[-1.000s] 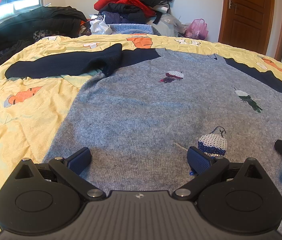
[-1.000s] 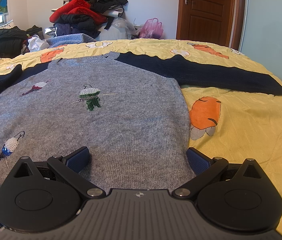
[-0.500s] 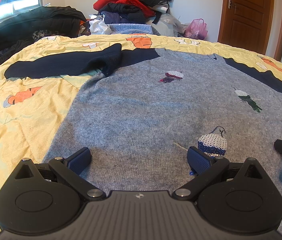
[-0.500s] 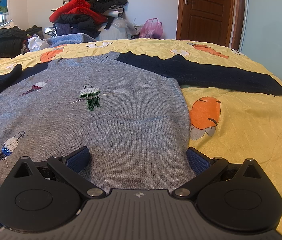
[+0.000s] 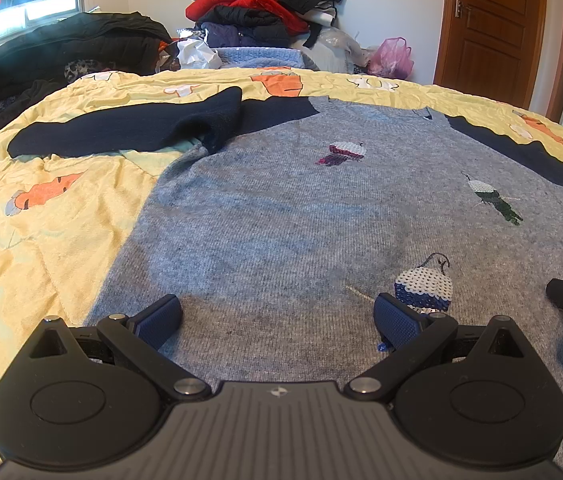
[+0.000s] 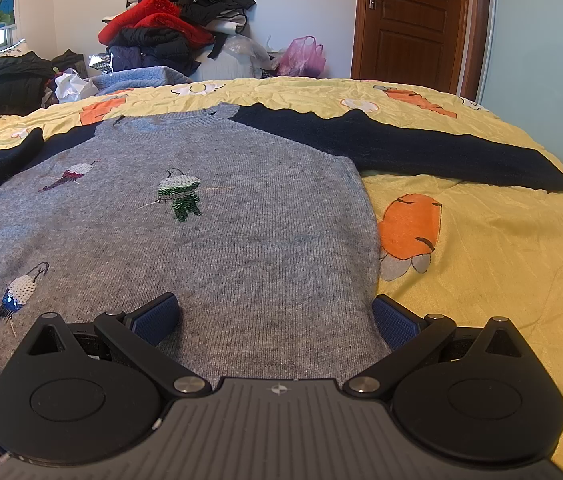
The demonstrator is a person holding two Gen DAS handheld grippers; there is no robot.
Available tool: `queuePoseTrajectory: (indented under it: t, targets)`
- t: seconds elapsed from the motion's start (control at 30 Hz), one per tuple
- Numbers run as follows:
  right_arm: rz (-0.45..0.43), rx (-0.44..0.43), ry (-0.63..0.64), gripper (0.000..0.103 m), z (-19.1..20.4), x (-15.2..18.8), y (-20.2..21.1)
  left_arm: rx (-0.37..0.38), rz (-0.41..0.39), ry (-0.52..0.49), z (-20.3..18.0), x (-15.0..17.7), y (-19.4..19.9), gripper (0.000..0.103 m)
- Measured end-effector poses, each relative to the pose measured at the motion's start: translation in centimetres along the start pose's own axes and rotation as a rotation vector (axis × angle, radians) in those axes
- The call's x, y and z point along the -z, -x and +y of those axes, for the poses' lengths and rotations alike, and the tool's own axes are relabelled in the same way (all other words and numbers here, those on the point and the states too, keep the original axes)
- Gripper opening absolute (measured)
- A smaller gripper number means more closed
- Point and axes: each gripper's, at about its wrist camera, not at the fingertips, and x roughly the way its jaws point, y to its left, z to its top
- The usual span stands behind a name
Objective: Fold small clothes
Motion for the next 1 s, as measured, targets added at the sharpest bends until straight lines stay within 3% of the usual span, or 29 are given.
queuePoseTrajectory:
  t: [0.43,0.6,0.73,0.87,0.93,1.0]
  targets:
    - [0.003,-0.026,0.002,0.103,-0.2,-0.3,0.4,0.000,0.000,-0.001,0.0,0.0,0.0,0.103]
    - [-0.094,-0.078,-0.009,0.103,-4.1,-4.6,1.3,-0.001,0.000,0.000,0.0,0.0,0.0,0.103]
    - [-0.113,-0.172,-0.227,0.103,-12.7,-9.6,0.5,-0.001,0.000,0.000,0.0,0.0,0.0,0.103]
    - [-0.095,-0.268,-0.654,0.101,-23.9,-11.1,-2.3,0.000,0.000,0.000,0.0,0.0,0.0,0.103]
    - [-0.126,-0.230,-0.808,0.093,-28.6,-10.5,-3.4,0.000,0.000,0.000,0.0,0.0,0.0,0.103]
    - [-0.152,-0.157,-0.876,0.086,-31.8,-10.1,-4.4,0.000,0.000,-0.001,0.0,0.0,0.0,0.103]
